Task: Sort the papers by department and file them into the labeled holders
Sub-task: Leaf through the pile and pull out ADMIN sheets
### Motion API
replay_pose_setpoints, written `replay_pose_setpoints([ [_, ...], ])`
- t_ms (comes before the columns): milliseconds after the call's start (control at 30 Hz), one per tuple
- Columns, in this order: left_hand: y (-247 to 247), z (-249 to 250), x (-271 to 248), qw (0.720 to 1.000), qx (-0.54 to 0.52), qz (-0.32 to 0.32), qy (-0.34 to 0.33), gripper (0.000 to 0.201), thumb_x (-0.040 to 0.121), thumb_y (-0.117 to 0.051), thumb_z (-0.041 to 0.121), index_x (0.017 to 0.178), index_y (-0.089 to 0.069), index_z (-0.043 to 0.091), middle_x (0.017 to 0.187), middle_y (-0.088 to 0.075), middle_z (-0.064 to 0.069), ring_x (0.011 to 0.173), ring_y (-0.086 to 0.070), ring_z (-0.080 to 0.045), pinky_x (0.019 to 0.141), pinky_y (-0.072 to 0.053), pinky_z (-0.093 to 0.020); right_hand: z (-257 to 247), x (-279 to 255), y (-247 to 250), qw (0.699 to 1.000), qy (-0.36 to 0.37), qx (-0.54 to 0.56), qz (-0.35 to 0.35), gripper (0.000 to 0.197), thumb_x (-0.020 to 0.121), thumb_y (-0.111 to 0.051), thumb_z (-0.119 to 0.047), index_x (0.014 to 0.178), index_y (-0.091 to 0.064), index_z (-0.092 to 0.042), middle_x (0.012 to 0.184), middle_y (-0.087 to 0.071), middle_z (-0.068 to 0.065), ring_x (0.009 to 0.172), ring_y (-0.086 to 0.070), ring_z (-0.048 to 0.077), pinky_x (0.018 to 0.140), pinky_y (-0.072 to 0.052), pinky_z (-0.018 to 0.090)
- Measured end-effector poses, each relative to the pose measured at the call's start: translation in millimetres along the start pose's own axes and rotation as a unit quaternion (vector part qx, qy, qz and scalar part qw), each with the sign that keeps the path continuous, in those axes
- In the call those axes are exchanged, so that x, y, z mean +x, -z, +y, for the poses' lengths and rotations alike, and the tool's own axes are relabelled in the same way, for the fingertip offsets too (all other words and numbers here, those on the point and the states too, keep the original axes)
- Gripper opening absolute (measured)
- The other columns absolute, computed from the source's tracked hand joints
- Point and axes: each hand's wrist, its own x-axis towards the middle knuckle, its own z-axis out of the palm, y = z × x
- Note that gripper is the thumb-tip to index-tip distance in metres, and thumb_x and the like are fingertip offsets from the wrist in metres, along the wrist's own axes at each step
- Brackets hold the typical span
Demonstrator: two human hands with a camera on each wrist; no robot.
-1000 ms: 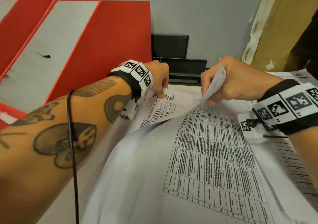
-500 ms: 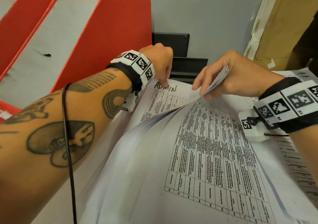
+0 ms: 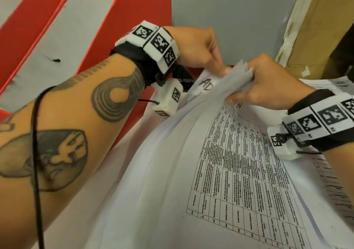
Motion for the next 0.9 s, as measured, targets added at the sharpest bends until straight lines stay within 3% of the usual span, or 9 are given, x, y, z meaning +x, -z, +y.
replay_pose_setpoints([
  [33, -0.6, 0.9, 0.3, 0.998, -0.068, -0.005, -0.010, 0.057, 0.080, -0.066, 0.062, 0.102, -0.081, 0.012, 0.096, -0.080, -0.008, 0.093, -0.076, -0.031, 0.099, -0.058, -0.045, 0.8, -0.2, 1.1, 1.000, 0.005, 0.004, 0.009, 0.035, 0.064, -0.095, -0.002, 0.078, -0.075, -0.028, 0.077, -0.077, -0.016, 0.068, -0.071, -0.001, 0.065, -0.055, 0.019],
  [100, -1.2, -6.8, 4.4, 0.978, -0.207, 0.027, 0.021, 0.065, 0.098, -0.045, 0.062, 0.110, -0.076, 0.007, 0.095, -0.079, -0.015, 0.090, -0.077, -0.030, 0.091, -0.059, -0.043, 2.4, -0.3, 5.3, 0.999, 0.017, 0.031, 0.007, 0.049, 0.056, -0.095, 0.006, 0.084, -0.067, -0.023, 0.075, -0.074, -0.011, 0.066, -0.068, 0.007, 0.063, -0.056, 0.031],
  [167, -5.8, -23.1, 9.1, 0.977, -0.194, 0.053, 0.074, 0.065, 0.105, -0.033, 0.060, 0.114, -0.073, 0.010, 0.096, -0.080, -0.011, 0.092, -0.077, -0.024, 0.085, -0.059, -0.038, 4.0, -1.0, 8.9, 0.999, 0.020, 0.045, -0.022, 0.063, 0.053, -0.094, 0.011, 0.097, -0.059, -0.018, 0.072, -0.068, -0.015, 0.063, -0.062, 0.004, 0.059, -0.051, 0.027],
  [233, -14.3, -45.7, 19.1, 0.993, 0.009, 0.020, 0.119, 0.048, 0.100, -0.052, 0.059, 0.113, -0.075, 0.019, 0.098, -0.080, 0.003, 0.093, -0.076, -0.017, 0.086, -0.059, -0.037, 2.8, -2.1, 9.1, 0.997, 0.031, 0.023, -0.072, 0.053, 0.056, -0.092, 0.011, 0.095, -0.067, -0.015, 0.070, -0.069, -0.018, 0.063, -0.063, 0.003, 0.060, -0.047, 0.020],
  [333, -34.5, -71.5, 28.6, 0.954, 0.229, -0.090, 0.171, 0.055, 0.077, -0.082, 0.057, 0.121, -0.074, 0.026, 0.109, -0.075, 0.013, 0.100, -0.071, -0.014, 0.096, -0.057, -0.039, 3.5, -1.1, 7.3, 0.992, 0.038, 0.006, -0.118, 0.030, 0.060, -0.092, 0.008, 0.072, -0.076, -0.015, 0.071, -0.073, -0.001, 0.065, -0.067, 0.014, 0.064, -0.051, 0.031],
  [467, -45.4, -75.6, 32.3, 0.956, 0.237, -0.057, 0.163, 0.045, 0.072, -0.091, 0.042, 0.111, -0.079, 0.023, 0.096, -0.077, 0.009, 0.089, -0.072, -0.014, 0.078, -0.059, -0.030, 9.4, 0.2, 7.4, 0.993, 0.038, 0.019, -0.114, 0.025, 0.062, -0.091, 0.008, 0.072, -0.077, -0.010, 0.075, -0.073, 0.009, 0.069, -0.068, 0.027, 0.070, -0.057, 0.047],
  [633, -37.6, -68.9, 35.3, 0.955, 0.250, 0.041, 0.156, 0.026, 0.076, -0.089, 0.035, 0.094, -0.080, 0.020, 0.091, -0.076, 0.004, 0.086, -0.070, -0.016, 0.077, -0.060, -0.032, 5.5, -0.9, 8.1, 0.993, 0.029, 0.011, -0.112, 0.024, 0.066, -0.090, 0.005, 0.076, -0.079, -0.014, 0.079, -0.076, 0.006, 0.075, -0.072, 0.024, 0.077, -0.059, 0.055],
  [800, -36.8, -61.2, 29.5, 0.949, 0.264, 0.067, 0.158, 0.028, 0.084, -0.083, 0.035, 0.104, -0.080, 0.017, 0.097, -0.076, 0.001, 0.085, -0.070, -0.019, 0.073, -0.059, -0.032, 0.4, -2.4, 9.8, 0.994, 0.021, 0.018, -0.107, 0.025, 0.068, -0.090, 0.004, 0.080, -0.082, -0.016, 0.085, -0.078, 0.004, 0.080, -0.075, 0.021, 0.084, -0.059, 0.054],
  [900, -34.4, -52.4, 24.6, 0.948, 0.258, 0.087, 0.166, 0.024, 0.085, -0.082, 0.034, 0.104, -0.080, 0.020, 0.092, -0.074, 0.004, 0.076, -0.067, -0.016, 0.063, -0.054, -0.029, -3.9, -4.1, 10.7, 0.993, 0.019, 0.043, -0.113, 0.027, 0.067, -0.089, 0.007, 0.077, -0.082, -0.017, 0.087, -0.078, 0.004, 0.081, -0.074, 0.021, 0.085, -0.059, 0.045],
])
